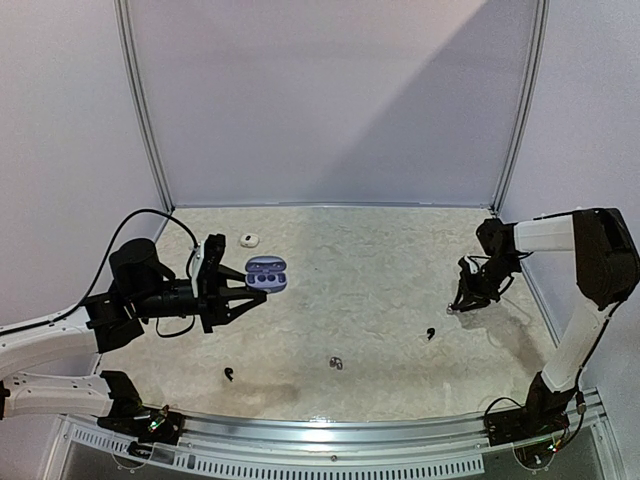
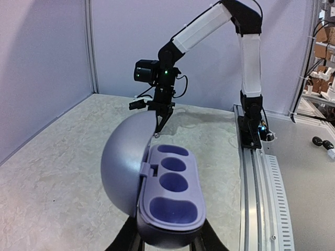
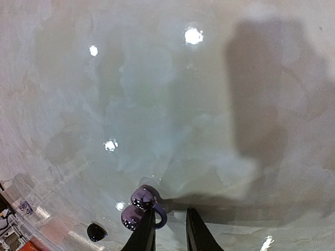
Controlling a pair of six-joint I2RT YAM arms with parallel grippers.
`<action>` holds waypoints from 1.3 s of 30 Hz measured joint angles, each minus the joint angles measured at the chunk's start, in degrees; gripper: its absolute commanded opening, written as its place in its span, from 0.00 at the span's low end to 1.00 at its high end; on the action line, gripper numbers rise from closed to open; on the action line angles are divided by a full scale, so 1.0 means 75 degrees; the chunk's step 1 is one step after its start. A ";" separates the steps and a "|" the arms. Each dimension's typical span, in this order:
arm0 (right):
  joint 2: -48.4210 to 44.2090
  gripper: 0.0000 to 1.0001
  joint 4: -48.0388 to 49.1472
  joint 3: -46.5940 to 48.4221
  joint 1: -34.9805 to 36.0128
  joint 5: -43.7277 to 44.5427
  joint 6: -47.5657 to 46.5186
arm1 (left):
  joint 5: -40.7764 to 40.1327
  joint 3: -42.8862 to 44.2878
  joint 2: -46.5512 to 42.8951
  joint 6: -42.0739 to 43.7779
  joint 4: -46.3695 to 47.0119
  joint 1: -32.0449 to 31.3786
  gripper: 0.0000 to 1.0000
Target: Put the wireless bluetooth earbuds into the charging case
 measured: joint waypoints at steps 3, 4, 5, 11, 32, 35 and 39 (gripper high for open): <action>0.0000 0.20 0.0070 -0.0026 0.0052 -0.0111 0.0114 | -0.0003 0.0000 0.0000 0.0023 -0.0006 0.0000 0.00; 0.0000 0.20 0.0087 -0.0026 0.0061 -0.0137 0.0134 | -0.0003 0.0000 0.0000 0.0026 -0.0006 0.0000 0.00; 0.0000 0.19 0.0111 -0.0026 0.0076 -0.0172 0.0157 | -0.0003 0.0000 0.0000 0.0038 -0.0006 0.0000 0.00; 0.0000 0.20 0.0254 -0.0026 0.0169 -0.0361 0.0338 | -0.0026 0.0000 -0.0050 0.0184 -0.0023 0.0000 0.00; 0.0189 0.07 0.0274 0.0184 0.0452 -0.0606 0.0560 | -0.0041 -0.0012 -0.0143 0.0393 -0.0093 0.0000 0.00; 0.0189 0.12 0.0265 0.0213 0.0452 -0.0580 0.0615 | -0.0044 -0.0015 -0.0143 0.0399 -0.0093 0.0000 0.00; 0.0189 0.17 0.0233 0.0239 0.0452 -0.0542 0.0691 | -0.0050 -0.0017 -0.0146 0.0423 -0.0099 0.0000 0.00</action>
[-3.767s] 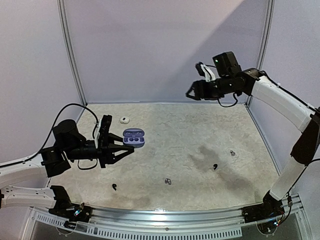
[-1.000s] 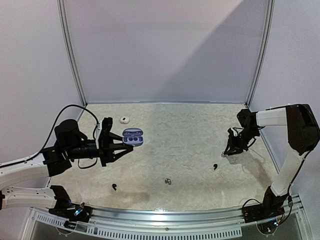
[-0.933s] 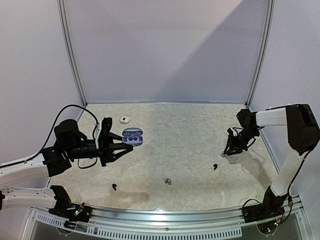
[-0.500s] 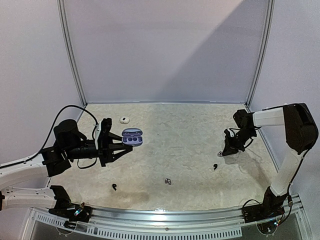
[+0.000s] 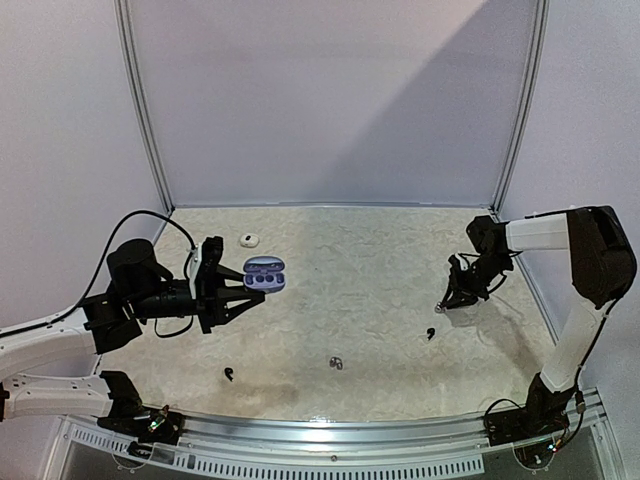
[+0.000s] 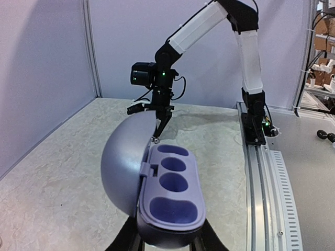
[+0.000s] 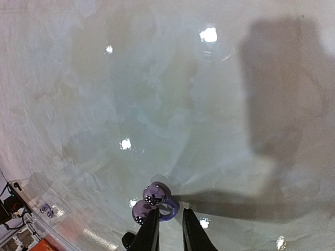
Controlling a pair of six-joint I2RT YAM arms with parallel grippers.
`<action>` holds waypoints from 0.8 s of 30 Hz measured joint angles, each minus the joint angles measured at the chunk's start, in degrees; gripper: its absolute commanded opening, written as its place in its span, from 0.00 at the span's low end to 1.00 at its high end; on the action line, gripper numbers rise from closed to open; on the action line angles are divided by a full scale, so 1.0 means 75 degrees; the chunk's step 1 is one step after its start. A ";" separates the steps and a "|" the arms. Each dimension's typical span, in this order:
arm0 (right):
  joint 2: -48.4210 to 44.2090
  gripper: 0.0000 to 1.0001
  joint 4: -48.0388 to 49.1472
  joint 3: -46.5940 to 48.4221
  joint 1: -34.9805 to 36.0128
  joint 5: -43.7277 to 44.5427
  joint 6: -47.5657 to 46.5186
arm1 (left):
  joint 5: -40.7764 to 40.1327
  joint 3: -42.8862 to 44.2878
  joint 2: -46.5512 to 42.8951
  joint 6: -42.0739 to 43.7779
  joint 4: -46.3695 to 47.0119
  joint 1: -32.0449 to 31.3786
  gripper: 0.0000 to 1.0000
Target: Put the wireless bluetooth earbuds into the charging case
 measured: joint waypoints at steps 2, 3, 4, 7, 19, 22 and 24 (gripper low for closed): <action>0.0000 0.18 -0.0012 0.0000 0.0006 0.0003 0.0038 | -0.0003 -0.0009 -0.0006 0.0017 -0.0003 0.0000 0.00; 0.0000 0.19 -0.0009 0.0000 0.0009 0.0003 0.0050 | -0.0003 -0.0015 -0.0012 0.0023 -0.0009 0.0000 0.00; 0.0000 0.20 -0.0009 0.0000 0.0017 0.0003 0.0052 | -0.0006 -0.0020 -0.0015 0.0026 -0.0017 0.0000 0.00; 0.0000 0.23 0.0000 0.0000 0.0061 0.0000 0.0085 | -0.0006 -0.0026 -0.0017 0.0032 -0.0041 0.0000 0.00; 0.0300 0.24 0.0122 0.0219 0.0396 -0.0020 0.0213 | -0.0006 -0.0029 -0.0070 0.0134 -0.0050 0.0000 0.00; 0.0303 0.24 0.0157 0.0227 0.0423 -0.0032 0.0256 | -0.0006 -0.0029 -0.0070 0.0154 -0.0055 0.0000 0.00; 0.0303 0.24 0.0189 0.0227 0.0425 -0.0050 0.0306 | -0.0006 -0.0029 -0.0070 0.0163 -0.0055 0.0000 0.00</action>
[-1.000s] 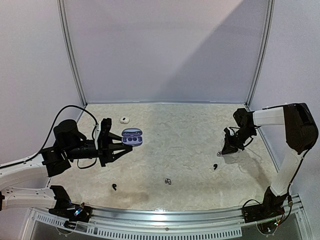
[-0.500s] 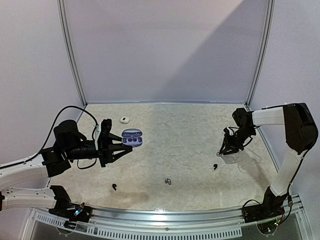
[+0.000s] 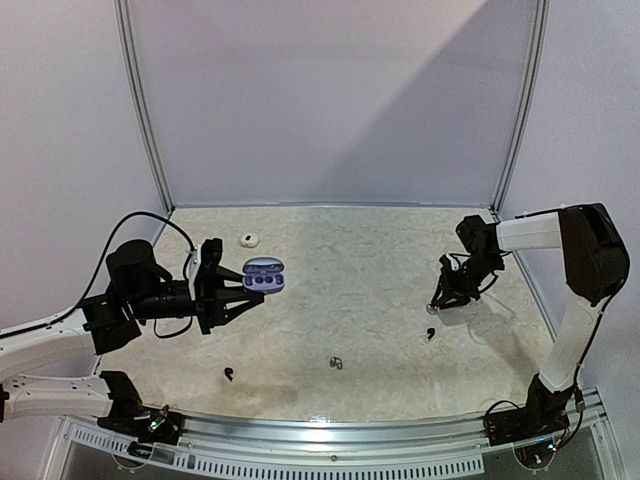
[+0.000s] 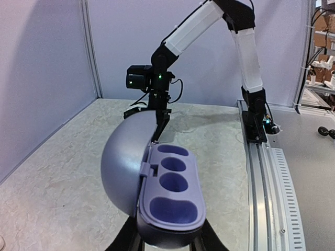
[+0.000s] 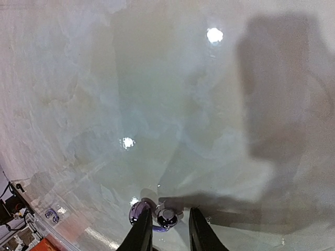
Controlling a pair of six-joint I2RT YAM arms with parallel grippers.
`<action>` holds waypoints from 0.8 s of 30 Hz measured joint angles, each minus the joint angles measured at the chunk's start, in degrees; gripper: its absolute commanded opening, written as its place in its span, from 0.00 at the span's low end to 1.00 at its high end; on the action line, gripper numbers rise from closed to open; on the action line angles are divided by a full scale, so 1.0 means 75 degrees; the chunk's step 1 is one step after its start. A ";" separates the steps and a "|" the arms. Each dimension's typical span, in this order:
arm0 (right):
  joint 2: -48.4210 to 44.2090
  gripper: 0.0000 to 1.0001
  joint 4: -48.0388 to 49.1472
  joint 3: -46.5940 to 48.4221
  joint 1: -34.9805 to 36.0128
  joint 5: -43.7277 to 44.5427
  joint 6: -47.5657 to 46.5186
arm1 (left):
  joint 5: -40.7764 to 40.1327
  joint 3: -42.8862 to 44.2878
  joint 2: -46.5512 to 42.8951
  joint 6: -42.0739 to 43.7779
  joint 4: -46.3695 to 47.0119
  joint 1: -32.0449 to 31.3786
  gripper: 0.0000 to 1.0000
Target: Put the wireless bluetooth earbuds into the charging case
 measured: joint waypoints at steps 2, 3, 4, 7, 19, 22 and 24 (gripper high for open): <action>0.0000 0.24 0.0082 0.0000 0.0015 -0.0015 0.0102 | 0.0000 0.0000 0.0000 0.0000 0.0000 0.0000 0.00; 0.0000 0.24 0.0137 0.0000 0.0026 -0.0023 0.0154 | 0.0000 0.0000 0.0000 0.0003 0.0000 0.0000 0.00; 0.0003 0.24 0.0181 0.0000 0.0041 -0.0041 0.0192 | 0.0000 0.0000 0.0000 0.0003 0.0000 0.0000 0.00; 0.0082 0.24 0.0265 0.0032 0.0067 -0.0096 0.0303 | 0.0000 0.0000 0.0000 0.0009 -0.0006 0.0000 0.00; 0.0373 0.26 0.0119 0.0498 0.0309 -0.0108 0.0289 | -0.0006 0.0000 0.0000 0.0125 -0.0050 0.0000 0.00; 0.0609 0.25 0.0026 0.0787 0.0533 -0.0105 0.0219 | -0.0009 0.0000 0.0000 0.0143 -0.0052 0.0000 0.00; 0.0717 0.25 -0.0023 0.0947 0.0664 -0.0085 0.0131 | -0.0015 0.0000 -0.0006 0.0152 -0.0067 0.0003 0.00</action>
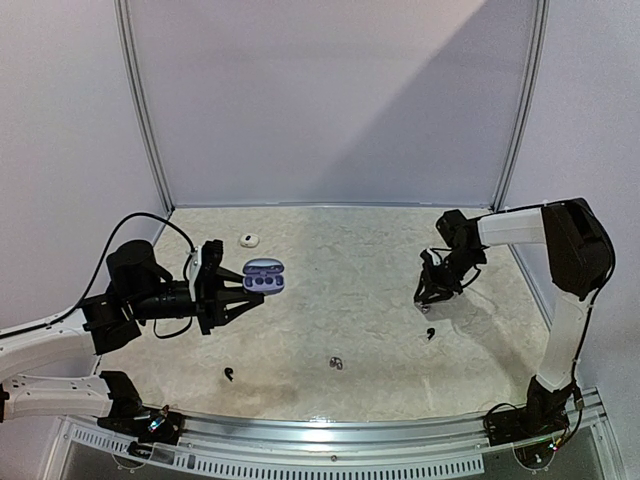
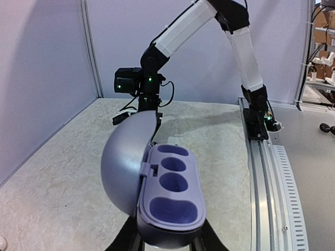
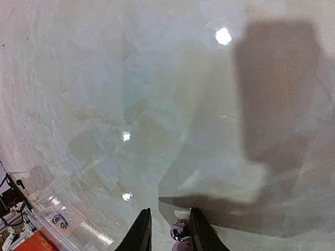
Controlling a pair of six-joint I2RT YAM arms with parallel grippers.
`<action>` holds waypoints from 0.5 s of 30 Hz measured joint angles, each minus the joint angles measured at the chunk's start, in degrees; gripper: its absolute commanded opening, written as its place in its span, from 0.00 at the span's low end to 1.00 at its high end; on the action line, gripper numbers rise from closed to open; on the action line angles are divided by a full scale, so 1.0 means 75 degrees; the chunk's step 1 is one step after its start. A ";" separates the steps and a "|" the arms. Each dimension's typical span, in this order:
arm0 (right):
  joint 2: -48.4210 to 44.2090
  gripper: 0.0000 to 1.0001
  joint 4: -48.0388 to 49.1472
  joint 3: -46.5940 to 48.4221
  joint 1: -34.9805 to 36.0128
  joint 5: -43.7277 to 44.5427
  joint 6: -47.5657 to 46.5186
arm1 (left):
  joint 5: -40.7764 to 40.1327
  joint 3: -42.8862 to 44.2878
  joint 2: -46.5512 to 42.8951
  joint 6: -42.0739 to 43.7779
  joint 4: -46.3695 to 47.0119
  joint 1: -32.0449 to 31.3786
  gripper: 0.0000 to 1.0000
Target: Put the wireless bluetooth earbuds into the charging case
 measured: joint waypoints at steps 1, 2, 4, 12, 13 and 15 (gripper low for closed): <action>0.0029 0.25 -0.0020 0.0050 0.0050 0.0020 -0.0032 | -0.0012 0.0000 -0.0009 0.0003 -0.0026 0.0000 0.00; 0.0044 0.25 -0.0044 0.0082 0.0090 0.0035 -0.0055 | -0.0015 0.0000 -0.0026 0.0009 -0.0061 0.0000 0.00; 0.0055 0.25 -0.0128 0.0137 0.0169 0.0114 -0.0111 | -0.0017 0.0000 -0.0055 0.0020 -0.0125 0.0000 0.00; 0.0055 0.25 -0.0866 0.0615 0.0219 0.0659 -0.0565 | -0.0026 0.0000 -0.0082 0.0050 -0.0184 0.0000 0.00; 0.0055 0.25 -0.0962 0.0746 0.0210 0.0766 -0.0641 | -0.0026 0.0000 -0.0082 0.0050 -0.0187 0.0000 0.00; 0.0055 0.26 -0.1081 0.0933 0.0169 0.0915 -0.0775 | -0.0032 0.0000 -0.0082 0.0050 -0.0192 0.0000 0.00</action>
